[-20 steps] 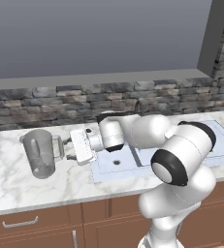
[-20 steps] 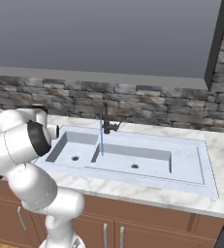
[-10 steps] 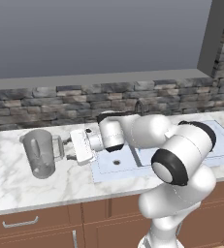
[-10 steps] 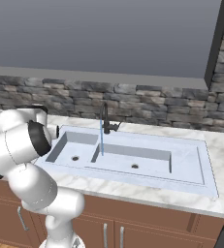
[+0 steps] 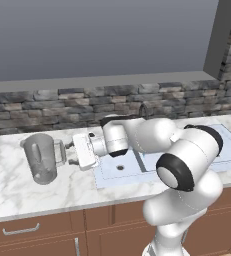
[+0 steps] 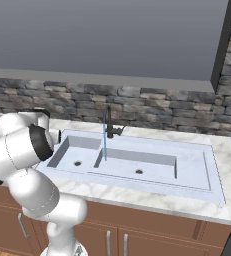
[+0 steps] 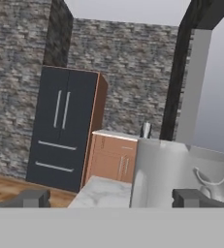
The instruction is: Turn on the sink faucet and place the jug under the water for a few seconds to fill it up.
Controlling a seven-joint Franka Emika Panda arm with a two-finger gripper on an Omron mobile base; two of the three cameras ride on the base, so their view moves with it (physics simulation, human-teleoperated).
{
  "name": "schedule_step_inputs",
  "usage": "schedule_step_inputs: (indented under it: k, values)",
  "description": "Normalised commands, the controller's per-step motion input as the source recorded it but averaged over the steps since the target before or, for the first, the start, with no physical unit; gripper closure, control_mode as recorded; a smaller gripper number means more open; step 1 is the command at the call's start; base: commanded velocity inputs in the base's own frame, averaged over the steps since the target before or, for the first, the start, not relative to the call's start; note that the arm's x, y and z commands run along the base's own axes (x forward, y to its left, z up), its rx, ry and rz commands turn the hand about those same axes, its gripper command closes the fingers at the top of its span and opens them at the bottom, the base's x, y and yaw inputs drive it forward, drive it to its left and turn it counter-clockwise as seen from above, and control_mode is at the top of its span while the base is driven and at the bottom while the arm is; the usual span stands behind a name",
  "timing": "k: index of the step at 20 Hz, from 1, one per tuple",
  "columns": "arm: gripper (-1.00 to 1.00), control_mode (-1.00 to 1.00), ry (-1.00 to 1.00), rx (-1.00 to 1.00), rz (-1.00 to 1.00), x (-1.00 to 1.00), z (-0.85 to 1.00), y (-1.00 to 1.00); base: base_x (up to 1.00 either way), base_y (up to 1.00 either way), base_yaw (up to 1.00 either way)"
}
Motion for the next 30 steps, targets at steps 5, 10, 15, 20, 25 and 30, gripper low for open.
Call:
schedule_step_inputs:
  k: [5, 10, 15, 20, 25, 30]
  values:
    - [-1.00, -1.00, 0.00, 0.03, 0.00, 0.00, -0.03, 0.00, 0.00, 0.00, 0.00]
    - [-1.00, -1.00, 0.00, 0.03, 0.00, 0.00, -0.06, 0.00, 0.00, 0.00, 0.00]
    - [-1.00, -1.00, 0.00, 0.03, 0.00, 0.00, -0.05, 0.00, 0.00, 0.00, 0.00]
    - [-1.00, -1.00, 0.00, 0.04, 0.00, 0.00, -0.01, 0.00, 0.00, 0.00, 0.00]
    - [-1.00, -1.00, 0.00, 0.03, 0.00, 0.00, -0.01, 0.00, 0.00, 0.00, 0.00]
    - [-1.00, -1.00, 0.00, 0.05, 0.00, -0.02, 0.00, -0.05, 0.00, 0.00, 0.00]
